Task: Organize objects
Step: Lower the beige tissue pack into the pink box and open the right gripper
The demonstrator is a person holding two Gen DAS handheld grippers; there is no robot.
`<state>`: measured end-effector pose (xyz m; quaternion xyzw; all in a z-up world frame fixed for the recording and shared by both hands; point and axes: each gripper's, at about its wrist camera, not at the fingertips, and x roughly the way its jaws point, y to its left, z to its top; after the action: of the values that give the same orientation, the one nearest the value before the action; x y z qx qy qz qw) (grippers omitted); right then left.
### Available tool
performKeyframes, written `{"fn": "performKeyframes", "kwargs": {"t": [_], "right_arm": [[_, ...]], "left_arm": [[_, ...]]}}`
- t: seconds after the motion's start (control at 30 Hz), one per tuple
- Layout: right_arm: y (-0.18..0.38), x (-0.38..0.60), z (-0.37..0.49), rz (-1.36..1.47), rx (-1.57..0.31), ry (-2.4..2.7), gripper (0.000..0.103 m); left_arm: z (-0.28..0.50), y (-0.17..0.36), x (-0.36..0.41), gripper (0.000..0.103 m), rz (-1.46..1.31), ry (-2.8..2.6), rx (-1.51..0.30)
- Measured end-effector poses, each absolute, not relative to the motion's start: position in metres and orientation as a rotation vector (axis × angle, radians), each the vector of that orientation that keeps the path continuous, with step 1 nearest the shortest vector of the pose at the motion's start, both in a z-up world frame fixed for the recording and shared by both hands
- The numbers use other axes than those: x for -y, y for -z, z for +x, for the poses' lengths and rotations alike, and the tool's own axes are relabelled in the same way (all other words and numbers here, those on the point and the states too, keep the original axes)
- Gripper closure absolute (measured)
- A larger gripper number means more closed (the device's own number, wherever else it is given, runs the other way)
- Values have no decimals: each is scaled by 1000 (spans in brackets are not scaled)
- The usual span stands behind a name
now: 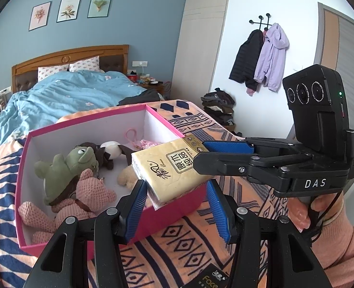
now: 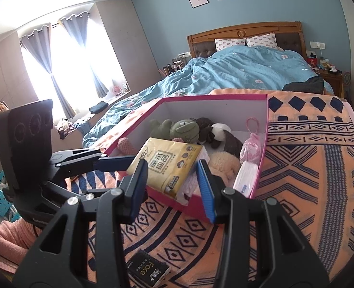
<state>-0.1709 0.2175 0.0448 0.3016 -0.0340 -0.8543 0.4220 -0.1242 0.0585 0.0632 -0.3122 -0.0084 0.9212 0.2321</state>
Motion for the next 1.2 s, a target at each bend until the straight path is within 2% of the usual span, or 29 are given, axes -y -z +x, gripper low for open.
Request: {"fn": "performKeyframes", "kwargs": {"t": [0.53, 1.2], "right_arm": [[-31, -211, -202, 831, 108, 2136, 58], [-15, -200, -223, 917, 67, 2161, 58]], "left_arm": [[-153, -52, -59, 51, -924, -2537, 26], [-185, -26, -51, 51, -1050, -2484, 119]]}}
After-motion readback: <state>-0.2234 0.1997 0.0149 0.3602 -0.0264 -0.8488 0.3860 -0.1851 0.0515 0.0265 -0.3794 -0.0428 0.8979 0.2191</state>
